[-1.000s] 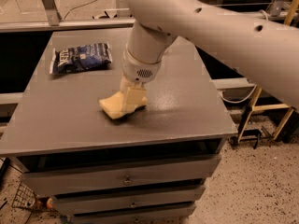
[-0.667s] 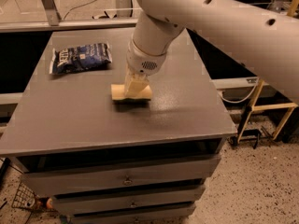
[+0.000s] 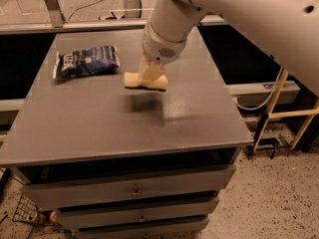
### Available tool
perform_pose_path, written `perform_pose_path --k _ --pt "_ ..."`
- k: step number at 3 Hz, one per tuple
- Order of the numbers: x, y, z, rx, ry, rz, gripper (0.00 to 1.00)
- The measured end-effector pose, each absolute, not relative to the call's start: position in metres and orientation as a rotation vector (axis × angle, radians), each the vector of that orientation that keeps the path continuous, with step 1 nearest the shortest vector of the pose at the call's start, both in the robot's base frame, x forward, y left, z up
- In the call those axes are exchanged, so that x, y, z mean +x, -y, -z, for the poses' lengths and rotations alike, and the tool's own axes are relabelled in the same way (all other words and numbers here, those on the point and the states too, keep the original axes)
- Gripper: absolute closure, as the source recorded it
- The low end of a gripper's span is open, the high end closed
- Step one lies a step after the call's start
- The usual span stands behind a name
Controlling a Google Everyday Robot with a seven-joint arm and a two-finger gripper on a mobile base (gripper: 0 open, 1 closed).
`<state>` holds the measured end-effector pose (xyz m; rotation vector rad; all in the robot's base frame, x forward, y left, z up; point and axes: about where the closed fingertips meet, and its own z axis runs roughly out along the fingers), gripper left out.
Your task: Move sponge near blue chip bag
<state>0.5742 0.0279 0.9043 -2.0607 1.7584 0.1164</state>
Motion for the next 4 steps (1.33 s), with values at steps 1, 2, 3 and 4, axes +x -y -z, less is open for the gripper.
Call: perform_pose_path --k 1,2,3,4 --pt "0.588 -0.037 -0.909 -2.058 -1.723 -0.063 1.00" --pt "0.620 -0.060 -0.921 -2.067 -1.628 0.015 1.00" --pt "0.643 -0.092 -0.923 -2.104 -1.539 0.058 1.00" --pt "0.660 -0.121 -0.909 -2.147 -1.488 0.058 1.00"
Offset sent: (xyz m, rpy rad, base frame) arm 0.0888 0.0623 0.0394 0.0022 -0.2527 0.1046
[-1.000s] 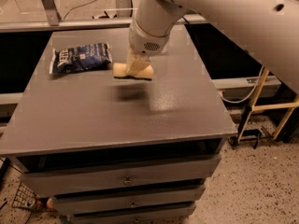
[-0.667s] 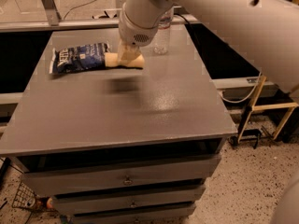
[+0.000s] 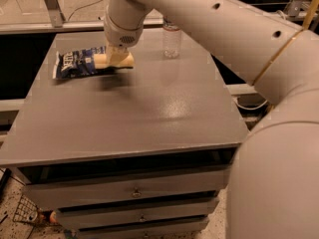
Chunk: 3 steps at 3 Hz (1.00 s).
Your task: Move sponge near blue chip bag
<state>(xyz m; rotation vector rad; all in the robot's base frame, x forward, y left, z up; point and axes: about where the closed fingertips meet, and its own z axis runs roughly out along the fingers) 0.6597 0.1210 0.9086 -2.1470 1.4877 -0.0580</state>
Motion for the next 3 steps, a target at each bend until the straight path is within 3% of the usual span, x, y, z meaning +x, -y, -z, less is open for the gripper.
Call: perform_pose_path --k 1,2,3 --pt "0.6682 -0.1395 -0.8898 -2.175 -1.474 0.029 1.00" --pt "0.6683 -0.1413 -0.8865 -2.180 -1.474 0.024 0.84" --pt "0.6680 -0.1425 -0.8845 -2.184 -1.474 0.022 0.61"
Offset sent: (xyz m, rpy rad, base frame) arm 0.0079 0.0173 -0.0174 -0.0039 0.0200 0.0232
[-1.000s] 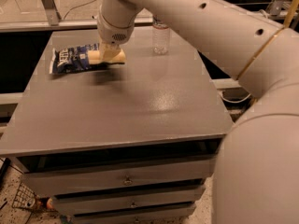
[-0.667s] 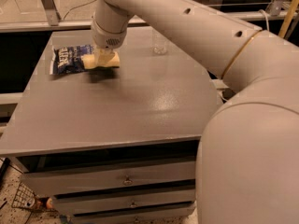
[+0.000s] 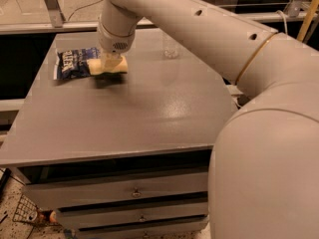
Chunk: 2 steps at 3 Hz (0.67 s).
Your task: Move sponge near blue chip bag
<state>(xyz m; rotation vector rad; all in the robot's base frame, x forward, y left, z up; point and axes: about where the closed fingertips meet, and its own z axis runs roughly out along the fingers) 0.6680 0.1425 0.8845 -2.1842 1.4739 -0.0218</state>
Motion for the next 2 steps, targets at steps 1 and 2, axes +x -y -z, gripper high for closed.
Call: perform_pose_path --k 1,2 --pt "0.6677 -0.1436 -0.8825 -2.188 -1.474 0.019 0.38" --pt "0.6676 -0.1431 -0.8828 -2.187 -1.467 0.022 0.14"
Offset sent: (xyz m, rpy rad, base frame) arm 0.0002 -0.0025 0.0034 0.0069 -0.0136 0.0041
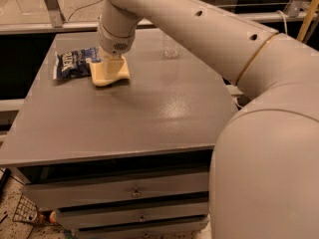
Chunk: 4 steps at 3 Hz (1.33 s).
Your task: Move sponge near blue chip bag
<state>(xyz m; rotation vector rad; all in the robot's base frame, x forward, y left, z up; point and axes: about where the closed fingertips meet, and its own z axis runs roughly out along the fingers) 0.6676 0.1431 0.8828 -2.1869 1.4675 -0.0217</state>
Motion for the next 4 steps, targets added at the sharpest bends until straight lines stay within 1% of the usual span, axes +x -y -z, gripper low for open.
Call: perform_pose_path --k 1,3,4 --pt "0.669 -0.136 -0.882 -2.200 -1.476 0.026 0.00" --pt "0.675 -0.038 -0.897 -2.137 -1.680 0.108 0.00" --pt "0.671 0.023 -0.896 -2.044 -1.817 0.122 0.00"
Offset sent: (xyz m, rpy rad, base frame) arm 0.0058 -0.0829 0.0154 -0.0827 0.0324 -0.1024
